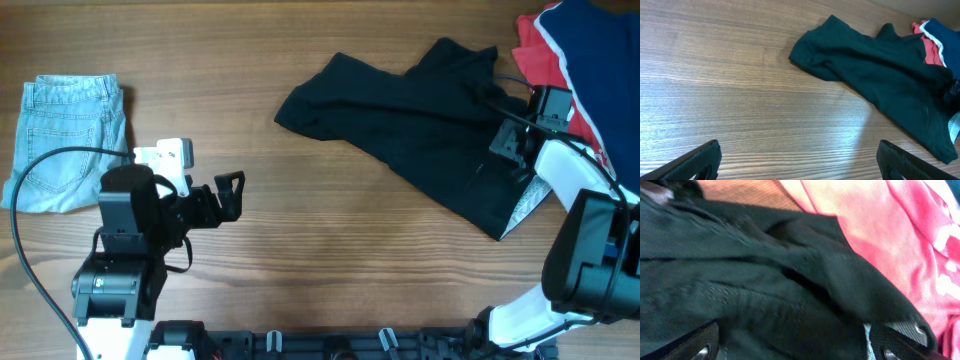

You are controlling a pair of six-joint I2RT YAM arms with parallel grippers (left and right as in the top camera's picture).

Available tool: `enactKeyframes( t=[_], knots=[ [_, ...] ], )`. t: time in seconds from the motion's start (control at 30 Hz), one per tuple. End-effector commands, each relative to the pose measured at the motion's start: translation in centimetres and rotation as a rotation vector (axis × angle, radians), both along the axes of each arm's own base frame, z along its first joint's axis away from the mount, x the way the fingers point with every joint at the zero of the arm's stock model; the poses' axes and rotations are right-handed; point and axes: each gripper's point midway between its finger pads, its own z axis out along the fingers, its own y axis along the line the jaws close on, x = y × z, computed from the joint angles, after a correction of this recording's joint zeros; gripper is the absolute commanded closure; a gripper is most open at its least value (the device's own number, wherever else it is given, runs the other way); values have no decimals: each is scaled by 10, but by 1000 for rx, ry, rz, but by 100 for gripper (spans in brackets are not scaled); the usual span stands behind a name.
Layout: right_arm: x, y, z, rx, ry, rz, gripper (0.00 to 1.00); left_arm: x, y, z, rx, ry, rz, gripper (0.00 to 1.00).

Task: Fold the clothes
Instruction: 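Drag the black shorts with the right gripper to the table center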

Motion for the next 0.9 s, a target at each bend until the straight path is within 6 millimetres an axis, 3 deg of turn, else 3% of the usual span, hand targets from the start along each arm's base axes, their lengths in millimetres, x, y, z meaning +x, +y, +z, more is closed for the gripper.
enactKeyframes(
  t=[0.0, 0.07, 0.13, 0.17, 0.3, 0.4, 0.47, 0.57, 0.63, 0.67, 0.73, 0.77, 0.8, 0.83, 0.87],
  knots=[
    [4, 1, -12, -13, 32, 88, 8, 2, -1, 6, -18, -6, 0, 0],
    [6, 0, -13, -28, 39, 119, 21, 2, -1, 6, -18, -6, 0, 0],
    [8, 0, -13, -39, 42, 140, 76, 2, -1, 6, -18, -7, 0, 0],
    [8, 0, -13, -38, 40, 138, 96, 2, -1, 6, -18, -7, 0, 0],
    [7, 12, -16, 26, 40, 164, 96, 2, -1, 6, -18, -7, 0, 0],
    [18, 47, 1, 134, -27, 263, 96, 4, -1, 8, -18, -19, 0, 0],
    [32, 98, 31, 228, -123, 411, 96, 6, -1, 11, -19, -32, 0, 0],
    [27, 172, 67, 268, -167, 600, 96, 8, -1, 13, -19, -47, 0, 0],
    [4, 257, 98, 320, -204, 776, 96, 10, -1, 15, -19, -57, 0, 0],
    [-17, 314, 117, 379, -239, 915, 96, 10, -1, 16, -19, -60, 0, 0],
    [-49, 383, 132, 421, -272, 1093, 95, 10, -1, 16, -19, -60, 0, 0],
    [-67, 411, 135, 445, -273, 1157, 81, 10, -1, 16, -19, -59, 0, 0],
    [-78, 423, 134, 452, -264, 1196, 71, 10, -1, 16, -19, -59, 0, 0],
    [-90, 433, 132, 452, -246, 1232, 69, 10, -1, 16, -19, -59, 0, 0],
    [-93, 433, 129, 437, -232, 1234, 61, 10, -1, 16, -19, -59, 0, 0]
  ],
)
